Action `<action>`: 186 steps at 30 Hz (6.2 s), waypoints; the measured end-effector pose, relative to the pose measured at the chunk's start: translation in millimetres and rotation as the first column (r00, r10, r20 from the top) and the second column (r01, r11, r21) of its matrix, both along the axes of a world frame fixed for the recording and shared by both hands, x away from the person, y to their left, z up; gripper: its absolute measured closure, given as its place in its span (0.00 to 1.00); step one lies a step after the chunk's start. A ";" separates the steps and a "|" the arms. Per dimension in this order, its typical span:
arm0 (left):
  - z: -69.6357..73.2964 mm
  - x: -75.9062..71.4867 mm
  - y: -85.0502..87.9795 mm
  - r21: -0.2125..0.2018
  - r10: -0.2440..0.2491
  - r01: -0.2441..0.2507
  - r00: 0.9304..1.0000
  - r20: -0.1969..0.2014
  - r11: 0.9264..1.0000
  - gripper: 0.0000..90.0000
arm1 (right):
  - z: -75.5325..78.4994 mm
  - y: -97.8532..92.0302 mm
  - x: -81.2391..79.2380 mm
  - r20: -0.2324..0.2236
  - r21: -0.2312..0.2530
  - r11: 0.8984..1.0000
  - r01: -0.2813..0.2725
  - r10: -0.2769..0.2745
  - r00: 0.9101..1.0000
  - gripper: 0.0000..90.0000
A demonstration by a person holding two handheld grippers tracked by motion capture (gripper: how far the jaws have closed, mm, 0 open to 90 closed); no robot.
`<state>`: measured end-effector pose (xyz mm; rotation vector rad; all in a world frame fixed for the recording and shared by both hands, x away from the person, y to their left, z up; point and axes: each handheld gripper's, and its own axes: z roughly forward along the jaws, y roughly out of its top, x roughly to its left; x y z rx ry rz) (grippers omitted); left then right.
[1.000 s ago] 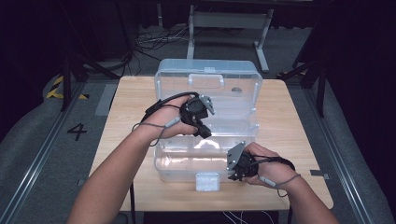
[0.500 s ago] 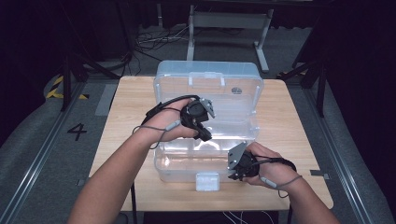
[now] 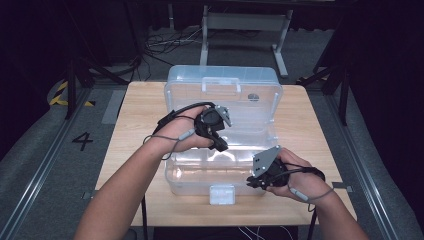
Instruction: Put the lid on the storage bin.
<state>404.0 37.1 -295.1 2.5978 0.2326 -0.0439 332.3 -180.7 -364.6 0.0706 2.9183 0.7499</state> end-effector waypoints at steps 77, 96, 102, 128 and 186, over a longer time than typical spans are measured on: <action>-12.8 -52.1 -4.7 0.072 0.053 -0.066 0.984 0.171 0.995 0.93 | 45.8 -92.4 29.8 -0.189 0.656 0.571 0.493 -0.508 0.840 1.00; -2.6 -56.0 25.9 -0.015 0.104 -0.103 0.984 0.147 0.995 0.92 | 43.5 -91.8 30.7 -0.199 0.633 0.586 0.506 -0.508 0.838 1.00; 1.6 -58.3 42.8 -0.040 0.140 -0.136 0.980 0.143 0.990 0.91 | 43.6 -91.9 30.3 -0.198 0.633 0.586 0.506 -0.509 0.837 1.00; 5.6 -62.1 126.1 -0.147 0.349 -0.333 0.931 0.103 0.931 0.92 | 43.3 -91.2 28.8 -0.189 0.627 0.591 0.507 -0.516 0.835 1.00; -78.8 -9.6 203.5 -0.350 0.695 -0.643 0.718 0.034 0.682 0.68 | 38.8 -90.6 19.0 -0.174 0.558 0.657 0.507 -0.505 0.845 1.00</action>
